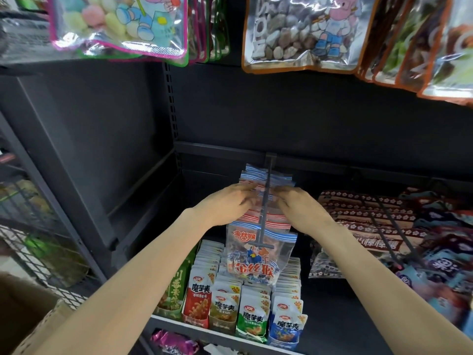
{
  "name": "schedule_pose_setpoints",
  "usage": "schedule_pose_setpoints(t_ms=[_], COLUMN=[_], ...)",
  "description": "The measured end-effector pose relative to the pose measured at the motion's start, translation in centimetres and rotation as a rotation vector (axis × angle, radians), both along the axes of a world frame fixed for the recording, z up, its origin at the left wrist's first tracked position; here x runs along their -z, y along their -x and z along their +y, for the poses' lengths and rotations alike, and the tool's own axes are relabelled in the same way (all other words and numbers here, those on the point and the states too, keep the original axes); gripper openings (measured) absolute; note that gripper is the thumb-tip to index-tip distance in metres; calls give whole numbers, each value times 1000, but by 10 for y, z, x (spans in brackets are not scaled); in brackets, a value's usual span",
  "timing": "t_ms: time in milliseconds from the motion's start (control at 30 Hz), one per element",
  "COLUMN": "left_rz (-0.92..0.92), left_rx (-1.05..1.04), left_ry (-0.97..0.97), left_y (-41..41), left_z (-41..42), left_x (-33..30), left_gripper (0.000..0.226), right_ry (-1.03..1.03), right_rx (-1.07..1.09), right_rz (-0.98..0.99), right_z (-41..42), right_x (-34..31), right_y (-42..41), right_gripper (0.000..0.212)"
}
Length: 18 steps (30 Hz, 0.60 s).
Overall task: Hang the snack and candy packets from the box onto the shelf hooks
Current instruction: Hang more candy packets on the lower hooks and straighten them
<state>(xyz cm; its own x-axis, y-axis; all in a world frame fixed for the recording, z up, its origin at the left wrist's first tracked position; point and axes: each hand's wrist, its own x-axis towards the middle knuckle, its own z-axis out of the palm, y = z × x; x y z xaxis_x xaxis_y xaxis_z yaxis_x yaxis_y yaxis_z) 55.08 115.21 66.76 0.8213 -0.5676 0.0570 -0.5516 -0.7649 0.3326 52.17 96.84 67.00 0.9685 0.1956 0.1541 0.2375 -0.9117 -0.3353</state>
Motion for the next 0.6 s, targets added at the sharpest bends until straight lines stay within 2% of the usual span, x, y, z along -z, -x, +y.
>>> schedule_pose_setpoints(t_ms=[133,267,333,467,600], left_rz=[5,-40,-63,-12,-58], left_rx=[-7,-23,11,-46,-166], left_ry=[-16,171,240,187,107], left_y=[-2,8,12,8,0], left_z=[-5,5,10,2,-12], left_x=[1,2,2,-3,-7], left_gripper=[43,34,28,20,21], right_ry=[-29,-51,-79,-42,32], right_rx=[4,18,-10,7,110], right_rz=[48,-106,-121,-3,-41], right_z=[2,-1,-4,-1,6], right_x=[3,1,1,-2,-4], right_y=[-2,8,13,15,6], right_gripper=[36,35,29,22,24])
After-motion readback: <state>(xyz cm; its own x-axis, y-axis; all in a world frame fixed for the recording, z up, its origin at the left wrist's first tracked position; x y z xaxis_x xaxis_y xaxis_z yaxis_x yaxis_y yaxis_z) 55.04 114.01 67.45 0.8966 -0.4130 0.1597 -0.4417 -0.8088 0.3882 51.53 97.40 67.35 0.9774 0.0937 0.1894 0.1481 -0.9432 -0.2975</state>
